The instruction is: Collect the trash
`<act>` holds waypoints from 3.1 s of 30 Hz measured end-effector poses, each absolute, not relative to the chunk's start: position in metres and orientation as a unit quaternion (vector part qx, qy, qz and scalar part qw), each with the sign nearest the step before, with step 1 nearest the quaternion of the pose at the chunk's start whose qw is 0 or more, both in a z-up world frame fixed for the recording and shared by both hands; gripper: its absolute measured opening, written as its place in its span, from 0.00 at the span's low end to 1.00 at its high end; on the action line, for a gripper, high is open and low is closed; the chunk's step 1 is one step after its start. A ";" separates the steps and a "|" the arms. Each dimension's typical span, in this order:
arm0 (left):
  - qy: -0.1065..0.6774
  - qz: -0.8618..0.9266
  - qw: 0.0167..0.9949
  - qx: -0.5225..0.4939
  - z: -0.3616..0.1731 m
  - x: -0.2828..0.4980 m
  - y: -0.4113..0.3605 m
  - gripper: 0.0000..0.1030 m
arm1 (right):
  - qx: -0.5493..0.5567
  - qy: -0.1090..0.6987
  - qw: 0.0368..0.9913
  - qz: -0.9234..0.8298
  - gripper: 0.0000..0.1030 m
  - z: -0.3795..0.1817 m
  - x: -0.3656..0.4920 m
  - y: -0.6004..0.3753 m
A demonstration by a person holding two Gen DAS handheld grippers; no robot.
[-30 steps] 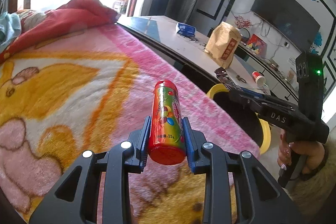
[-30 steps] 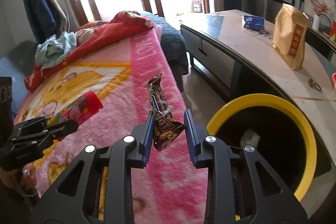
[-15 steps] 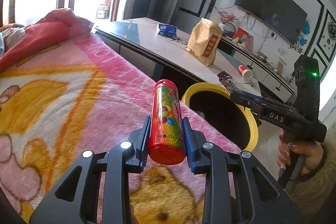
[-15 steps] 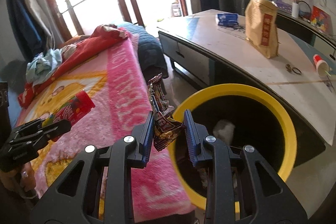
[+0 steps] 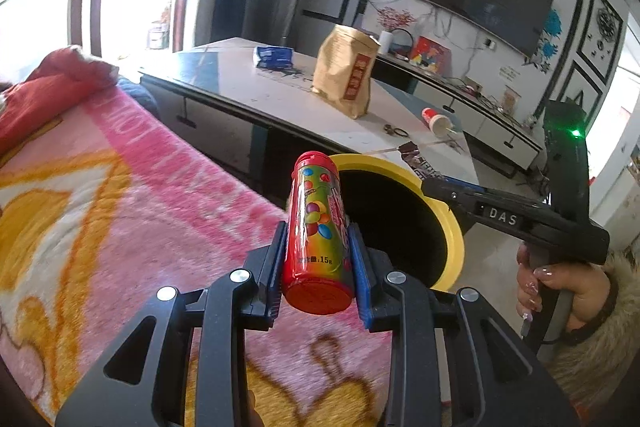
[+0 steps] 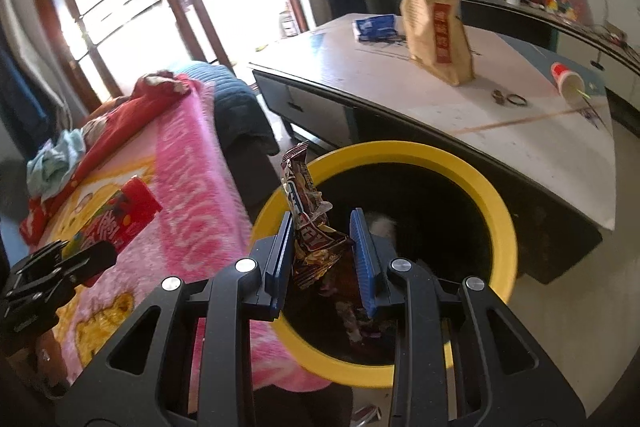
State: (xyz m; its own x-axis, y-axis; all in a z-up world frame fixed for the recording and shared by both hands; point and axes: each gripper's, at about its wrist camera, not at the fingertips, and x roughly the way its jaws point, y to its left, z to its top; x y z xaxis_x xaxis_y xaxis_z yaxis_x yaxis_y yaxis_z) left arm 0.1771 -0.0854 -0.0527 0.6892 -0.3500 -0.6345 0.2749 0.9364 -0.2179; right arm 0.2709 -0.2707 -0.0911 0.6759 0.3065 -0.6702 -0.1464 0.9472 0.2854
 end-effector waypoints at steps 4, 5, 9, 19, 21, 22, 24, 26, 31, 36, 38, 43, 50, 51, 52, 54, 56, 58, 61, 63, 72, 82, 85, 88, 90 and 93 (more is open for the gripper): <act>0.357 -0.182 0.915 -0.041 -0.054 0.182 -0.101 0.27 | 0.117 0.387 0.908 0.107 0.21 -0.097 0.271 -0.284; 0.357 -0.185 0.915 -0.038 -0.054 0.183 -0.105 0.27 | 0.119 0.388 0.908 0.104 0.21 -0.098 0.272 -0.287; 0.358 -0.197 0.912 -0.028 -0.056 0.187 -0.119 0.27 | 0.131 0.392 0.906 0.088 0.21 -0.104 0.272 -0.300; 0.365 -0.218 0.905 -0.012 -0.068 0.198 -0.145 0.27 | 0.159 0.401 0.901 0.056 0.21 -0.117 0.272 -0.325; 0.367 -0.220 0.904 -0.009 -0.072 0.201 -0.150 0.27 | 0.162 0.404 0.899 0.050 0.21 -0.120 0.273 -0.329; 0.369 -0.222 0.902 -0.007 -0.074 0.203 -0.151 0.27 | 0.164 0.405 0.898 0.049 0.21 -0.122 0.273 -0.331; 0.374 -0.224 0.900 -0.004 -0.079 0.207 -0.156 0.27 | 0.167 0.410 0.895 0.046 0.21 -0.125 0.274 -0.333; 0.378 -0.226 0.898 -0.001 -0.083 0.211 -0.159 0.27 | 0.168 0.415 0.893 0.043 0.22 -0.128 0.274 -0.334; 0.388 -0.231 0.892 -0.005 -0.091 0.222 -0.163 0.27 | 0.175 0.421 0.889 0.040 0.22 -0.132 0.278 -0.336; 0.397 -0.235 0.887 -0.009 -0.097 0.236 -0.168 0.27 | 0.186 0.421 0.887 0.046 0.24 -0.133 0.280 -0.336; 0.401 -0.238 0.884 -0.013 -0.100 0.243 -0.170 0.28 | 0.190 0.417 0.887 0.045 0.30 -0.132 0.280 -0.337; 0.405 -0.241 0.882 -0.023 -0.101 0.251 -0.169 0.65 | 0.187 0.412 0.892 0.031 0.44 -0.128 0.276 -0.339; 0.401 -0.228 0.887 -0.022 -0.092 0.246 -0.159 0.92 | 0.157 0.398 0.904 0.012 0.57 -0.111 0.264 -0.337; 0.400 -0.223 0.889 -0.023 -0.090 0.245 -0.156 0.93 | 0.154 0.396 0.905 0.010 0.62 -0.109 0.262 -0.336; 0.399 -0.220 0.890 -0.024 -0.088 0.244 -0.154 0.94 | 0.150 0.391 0.908 0.006 0.68 -0.106 0.258 -0.336; 0.396 -0.212 0.893 -0.029 -0.083 0.241 -0.147 0.94 | 0.139 0.383 0.913 0.002 0.68 -0.099 0.252 -0.333; 0.392 -0.207 0.896 -0.032 -0.077 0.237 -0.141 0.94 | 0.130 0.376 0.917 0.000 0.77 -0.091 0.244 -0.329; 0.385 -0.200 0.900 -0.031 -0.070 0.232 -0.136 0.94 | 0.128 0.369 0.920 0.000 0.80 -0.085 0.239 -0.326; 0.376 -0.189 0.907 -0.031 -0.060 0.223 -0.128 0.94 | 0.119 0.362 0.925 0.002 0.85 -0.076 0.230 -0.318; 0.371 -0.181 0.910 -0.030 -0.055 0.218 -0.122 0.94 | 0.114 0.354 0.928 0.005 0.87 -0.070 0.224 -0.313; 0.346 -0.130 0.929 -0.035 -0.027 0.186 -0.085 0.94 | 0.087 0.329 0.940 0.011 0.89 -0.048 0.197 -0.285; 0.305 -0.062 0.950 -0.031 -0.008 0.139 -0.044 0.94 | 0.071 0.309 0.947 0.042 0.89 -0.041 0.164 -0.238; 0.295 -0.046 0.954 -0.030 -0.009 0.126 -0.033 0.94 | 0.069 0.290 0.953 0.048 0.89 -0.041 0.150 -0.224; 0.285 -0.034 0.958 -0.028 -0.010 0.113 -0.026 0.94 | 0.055 0.269 0.960 0.058 0.89 -0.043 0.139 -0.210; 0.278 -0.029 0.960 -0.021 -0.009 0.104 -0.022 0.94 | 0.046 0.253 0.965 0.053 0.89 -0.044 0.131 -0.202; 0.260 -0.026 0.965 -0.018 -0.009 0.088 -0.016 0.94 | 0.036 0.220 0.974 0.047 0.89 -0.045 0.117 -0.192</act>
